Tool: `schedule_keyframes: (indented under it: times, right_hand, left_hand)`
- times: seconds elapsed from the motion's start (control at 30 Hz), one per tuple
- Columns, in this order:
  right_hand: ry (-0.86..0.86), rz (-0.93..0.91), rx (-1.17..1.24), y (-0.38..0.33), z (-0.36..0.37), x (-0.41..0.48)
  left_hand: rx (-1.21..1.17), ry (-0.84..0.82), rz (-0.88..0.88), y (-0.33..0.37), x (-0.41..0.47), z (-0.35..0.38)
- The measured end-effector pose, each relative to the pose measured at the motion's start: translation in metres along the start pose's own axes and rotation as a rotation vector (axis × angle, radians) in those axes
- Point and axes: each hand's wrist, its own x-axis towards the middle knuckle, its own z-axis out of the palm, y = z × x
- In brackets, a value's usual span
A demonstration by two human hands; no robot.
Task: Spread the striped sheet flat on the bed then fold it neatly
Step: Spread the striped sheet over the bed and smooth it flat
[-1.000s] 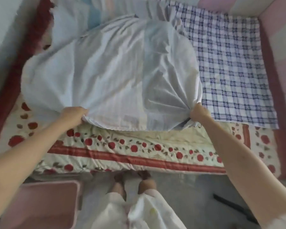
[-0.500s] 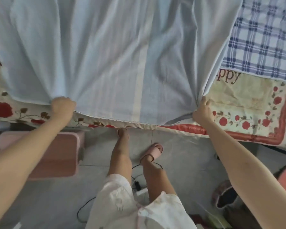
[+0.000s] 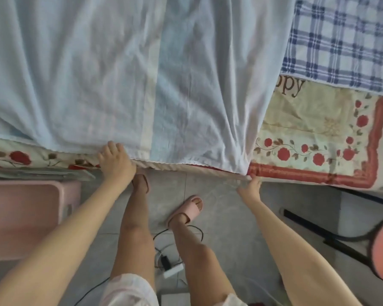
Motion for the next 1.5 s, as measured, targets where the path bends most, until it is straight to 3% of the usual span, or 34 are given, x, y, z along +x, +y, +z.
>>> schedule_keyframes:
  times: [0.13, 0.23, 0.33, 0.53, 0.73, 0.9, 1.0, 1.07, 1.13, 1.27, 1.4, 1.43, 1.5]
  right_hand:
    - [0.109, -0.075, 0.391, 0.004, -0.015, 0.020]
    - [0.010, -0.153, 0.442, -0.012, -0.017, 0.044]
    - [-0.043, -0.192, 0.411, -0.019, -0.008, 0.054]
    - [0.060, -0.628, -0.087, 0.004, -0.001, 0.044]
    - [0.186, -0.712, -0.060, 0.014, -0.021, 0.047]
    - [0.295, -0.684, 0.160, 0.023, -0.036, 0.040]
    - [0.383, -0.467, 0.298, 0.025, -0.033, 0.043]
    - [0.475, -0.422, 0.365, 0.020, -0.030, 0.047]
    - [0.542, -0.519, 0.351, 0.011, -0.028, 0.050]
    - [0.488, -0.697, 0.175, 0.008, -0.044, 0.054]
    - [0.863, -1.279, -0.267, 0.006, -0.083, 0.044]
    - [0.968, -1.336, -0.320, 0.005, -0.093, 0.044]
    - [1.045, -1.256, -0.451, 0.009, -0.107, 0.049]
  left_hand:
    - [-0.067, 0.268, 0.544, 0.077, -0.019, 0.042]
    - [-0.052, 0.299, 0.659, 0.118, -0.013, 0.058]
    - [-0.061, 0.313, 0.683, 0.129, -0.001, 0.060]
    - [-0.093, 0.317, 0.663, 0.110, 0.009, 0.050]
    - [0.037, 0.243, 0.648, 0.105, 0.019, 0.039]
    - [0.097, 0.276, 0.741, 0.101, 0.024, 0.039]
    - [0.087, 0.280, 0.761, 0.100, 0.022, 0.039]
    - [0.086, 0.270, 0.744, 0.102, 0.021, 0.041]
    - [0.095, 0.254, 0.717, 0.102, 0.022, 0.042]
    - [0.084, 0.236, 0.682, 0.106, 0.019, 0.041]
    - [0.058, 0.328, 0.702, 0.102, 0.016, 0.039]
    - [0.048, 0.346, 0.702, 0.101, 0.014, 0.039]
    - [0.039, 0.347, 0.693, 0.098, 0.013, 0.039]
